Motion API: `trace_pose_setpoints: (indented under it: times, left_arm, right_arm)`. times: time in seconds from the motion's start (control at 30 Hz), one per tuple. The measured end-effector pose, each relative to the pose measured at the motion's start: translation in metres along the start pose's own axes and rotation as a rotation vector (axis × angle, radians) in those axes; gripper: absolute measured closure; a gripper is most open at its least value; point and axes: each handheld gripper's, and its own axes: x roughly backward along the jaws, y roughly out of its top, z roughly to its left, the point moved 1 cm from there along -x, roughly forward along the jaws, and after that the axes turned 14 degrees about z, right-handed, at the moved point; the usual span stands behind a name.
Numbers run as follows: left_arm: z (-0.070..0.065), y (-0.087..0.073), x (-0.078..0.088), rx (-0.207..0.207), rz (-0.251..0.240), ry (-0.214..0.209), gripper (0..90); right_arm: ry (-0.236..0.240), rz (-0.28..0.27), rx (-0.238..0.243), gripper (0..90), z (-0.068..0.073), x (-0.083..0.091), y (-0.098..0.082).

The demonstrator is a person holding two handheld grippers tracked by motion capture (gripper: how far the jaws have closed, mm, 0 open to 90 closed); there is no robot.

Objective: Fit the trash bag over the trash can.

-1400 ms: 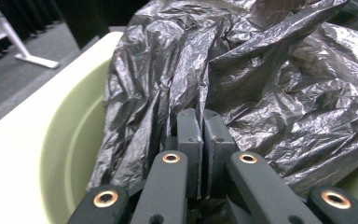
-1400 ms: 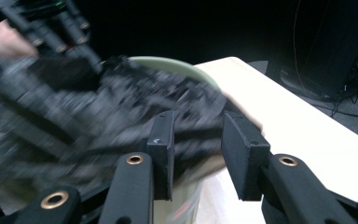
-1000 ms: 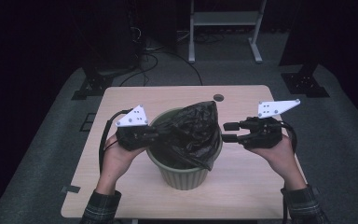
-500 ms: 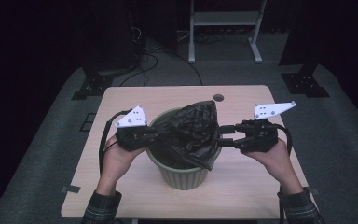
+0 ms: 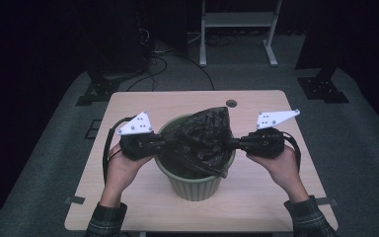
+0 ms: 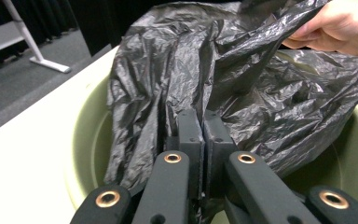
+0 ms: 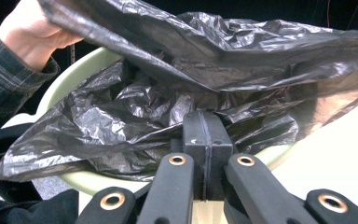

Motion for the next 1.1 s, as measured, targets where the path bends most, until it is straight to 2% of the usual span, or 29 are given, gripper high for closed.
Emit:
trace_pose_setpoints:
  times: [0.17, 0.23, 0.3, 0.33, 0.4, 0.5, 0.6, 0.63, 0.73, 0.83, 0.93, 1.03, 1.07, 1.1]
  left_arm:
    - [0.005, -0.008, 0.011, 0.025, -0.020, 0.017, 88.9]
    - [0.007, -0.012, 0.015, 0.042, -0.040, 0.012, 88.9]
    - [0.008, -0.014, 0.017, 0.048, -0.043, 0.015, 88.9]
    - [0.008, -0.014, 0.017, 0.047, -0.039, 0.015, 88.9]
    - [0.008, -0.015, 0.015, 0.044, -0.032, 0.012, 88.9]
    - [0.007, -0.016, 0.012, 0.047, -0.027, 0.005, 88.9]
    - [0.006, -0.016, 0.010, 0.046, -0.023, 0.000, 88.9]
    - [0.006, -0.016, 0.009, 0.045, -0.022, -0.001, 88.9]
    - [0.007, -0.017, 0.008, 0.049, -0.024, -0.005, 88.9]
    - [0.006, -0.017, 0.008, 0.049, -0.024, -0.007, 88.8]
    - [0.005, -0.018, 0.007, 0.045, -0.021, -0.013, 88.9]
    - [0.003, -0.018, 0.004, 0.040, -0.014, -0.020, 88.8]
    - [0.002, -0.018, 0.004, 0.038, -0.012, -0.022, 88.8]
    - [0.002, -0.018, 0.003, 0.038, -0.014, -0.025, 88.8]
  right_arm:
    - [-0.051, -0.003, -0.006, 90.0, -0.003, 0.013, -0.007]
    - [-0.063, -0.015, -0.020, 90.0, -0.006, 0.021, -0.011]
    - [-0.039, -0.038, -0.041, 90.0, -0.008, 0.027, -0.014]
    - [-0.044, -0.055, -0.045, 82.5, -0.007, 0.029, -0.013]
    - [-0.005, -0.085, -0.049, 66.9, -0.006, 0.030, -0.010]
    - [-0.017, -0.114, -0.040, 59.4, -0.002, 0.031, -0.002]
    - [-0.018, -0.136, -0.043, 55.7, 0.000, 0.033, 0.003]
    - [-0.023, -0.140, -0.030, 55.5, 0.000, 0.033, 0.004]
    - [-0.048, -0.144, -0.024, 52.8, 0.001, 0.032, 0.006]
    - [-0.030, -0.135, -0.032, 52.0, 0.000, 0.026, 0.008]
    - [-0.026, -0.097, -0.019, 47.7, -0.001, 0.014, 0.011]
    - [-0.038, -0.075, -0.006, 51.0, 0.000, 0.003, 0.015]
    - [-0.046, -0.073, 0.000, 57.3, 0.001, 0.000, 0.016]
    - [-0.050, -0.070, 0.006, 68.0, 0.000, -0.003, 0.017]
